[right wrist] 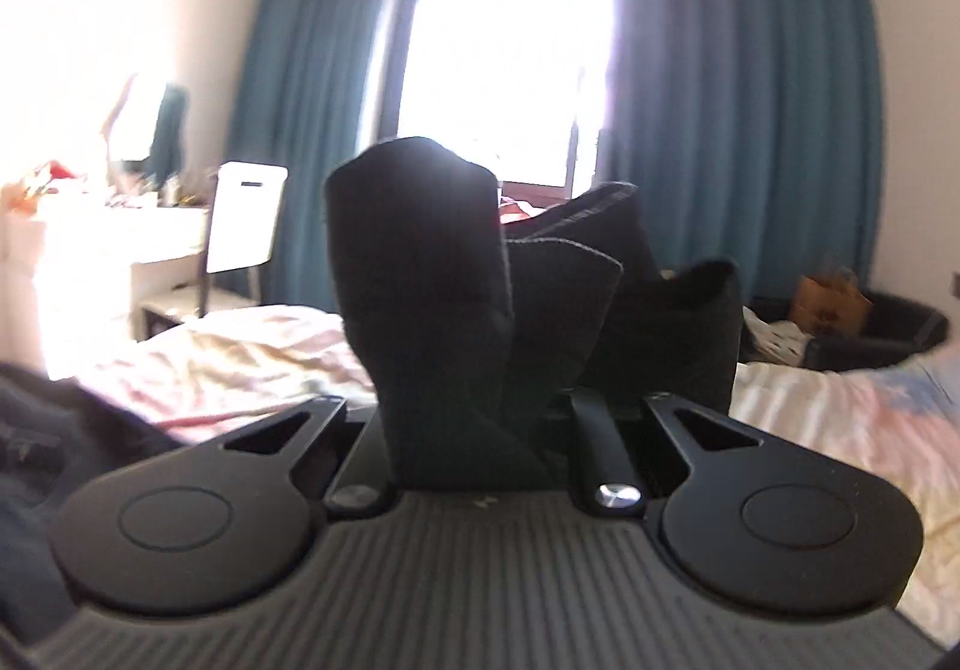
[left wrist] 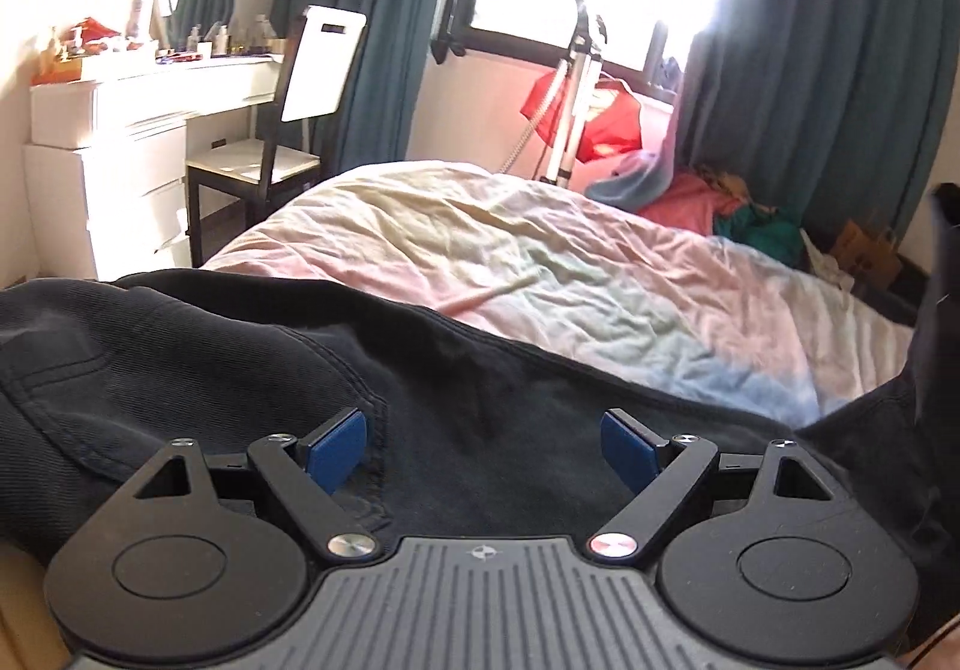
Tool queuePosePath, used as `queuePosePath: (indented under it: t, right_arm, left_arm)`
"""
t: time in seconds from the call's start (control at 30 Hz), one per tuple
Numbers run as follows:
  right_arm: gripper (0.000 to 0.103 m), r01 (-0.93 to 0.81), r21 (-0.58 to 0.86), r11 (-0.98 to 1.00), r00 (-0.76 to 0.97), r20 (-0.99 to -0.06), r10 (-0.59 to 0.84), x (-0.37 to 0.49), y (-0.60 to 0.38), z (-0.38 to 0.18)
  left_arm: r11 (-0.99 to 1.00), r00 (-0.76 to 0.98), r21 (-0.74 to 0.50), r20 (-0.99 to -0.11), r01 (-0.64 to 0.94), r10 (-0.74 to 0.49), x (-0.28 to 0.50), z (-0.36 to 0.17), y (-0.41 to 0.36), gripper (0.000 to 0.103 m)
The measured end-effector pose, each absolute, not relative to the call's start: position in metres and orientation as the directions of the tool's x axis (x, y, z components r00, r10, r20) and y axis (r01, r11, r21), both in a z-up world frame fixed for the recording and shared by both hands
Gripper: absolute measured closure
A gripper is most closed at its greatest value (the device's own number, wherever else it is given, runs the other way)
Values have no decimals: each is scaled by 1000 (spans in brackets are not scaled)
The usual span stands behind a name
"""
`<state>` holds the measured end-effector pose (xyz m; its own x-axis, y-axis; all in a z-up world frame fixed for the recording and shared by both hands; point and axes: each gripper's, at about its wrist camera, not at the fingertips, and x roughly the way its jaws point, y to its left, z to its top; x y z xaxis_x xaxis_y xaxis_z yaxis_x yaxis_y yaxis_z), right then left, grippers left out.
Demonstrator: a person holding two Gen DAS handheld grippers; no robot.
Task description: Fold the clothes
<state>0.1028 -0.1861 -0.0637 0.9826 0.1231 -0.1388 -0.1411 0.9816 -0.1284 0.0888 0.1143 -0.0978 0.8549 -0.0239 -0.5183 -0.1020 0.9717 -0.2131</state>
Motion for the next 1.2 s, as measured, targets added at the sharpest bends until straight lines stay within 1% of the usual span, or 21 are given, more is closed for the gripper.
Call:
queuePosePath:
  t: [0.07, 0.13, 0.2, 0.23, 0.27, 0.5, 0.57, 0.67, 0.7, 0.73, 0.77, 0.8, 0.87, 0.93, 1.17, 1.2]
  right_arm:
    - [87, -280, -188, 941, 950, -193, 244, 96, -132, -90]
    - [87, -384, -222, 896, 902, -297, 313, 92, -90, -124]
    - [87, -467, -255, 847, 845, -412, 342, 87, -55, -160]
    - [86, -457, -301, 837, 850, -425, 311, 83, -44, -172]
    - [86, -443, -348, 826, 857, -434, 277, 79, -33, -184]
    - [86, -412, -313, 855, 885, -362, 294, 74, -23, -140]
    - [83, -432, -268, 861, 853, -432, 294, 86, -20, -143]
    - [81, -433, -162, 887, 799, -524, 294, 101, -22, -161]
    - [80, -432, -146, 890, 796, -525, 301, 96, -30, -157]
    - [73, -432, -130, 892, 794, -524, 308, 91, -38, -152]
    - [61, -432, -115, 895, 792, -522, 316, 86, -46, -147]
    - [55, -432, -99, 897, 790, -521, 323, 81, -54, -142]
    - [39, -431, -68, 900, 786, -518, 337, 70, -70, -133]
    - [35, -430, -37, 902, 783, -514, 352, 60, -86, -123]
    - [35, -424, 72, 903, 770, -497, 401, 23, -143, -89]
    - [35, -376, 64, 925, 799, -482, 358, 24, -155, -87]
  left_arm:
    - [956, 866, -263, -499, -127, -22, 84, -91, 132, 16]
    - [940, 876, -307, -483, -149, -19, 79, -88, 149, 15]
    - [930, 880, -328, -474, -166, -10, 74, -87, 160, 15]
    - [927, 881, -334, -473, -171, -7, 72, -87, 164, 15]
    - [925, 882, -339, -471, -173, -7, 72, -86, 166, 15]
    - [925, 906, -363, -421, -113, -55, 68, -78, 164, 15]
    - [934, 906, -346, -419, -93, -65, 69, -79, 158, 15]
    - [945, 894, -320, -441, -66, -86, 74, -85, 153, 15]
    - [945, 888, -321, -451, -63, -93, 76, -88, 152, 15]
    - [946, 883, -319, -460, -61, -99, 77, -90, 151, 15]
    - [948, 880, -313, -464, -56, -101, 77, -91, 149, 15]
    - [952, 880, -302, -463, -48, -103, 77, -91, 146, 15]
    - [963, 883, -268, -456, -20, -109, 74, -90, 137, 15]
    - [972, 880, -236, -458, 13, -123, 71, -92, 127, 15]
    - [990, 859, -94, -493, 105, -138, 62, -102, 88, 15]
    - [991, 855, -79, -500, 112, -136, 61, -104, 84, 15]
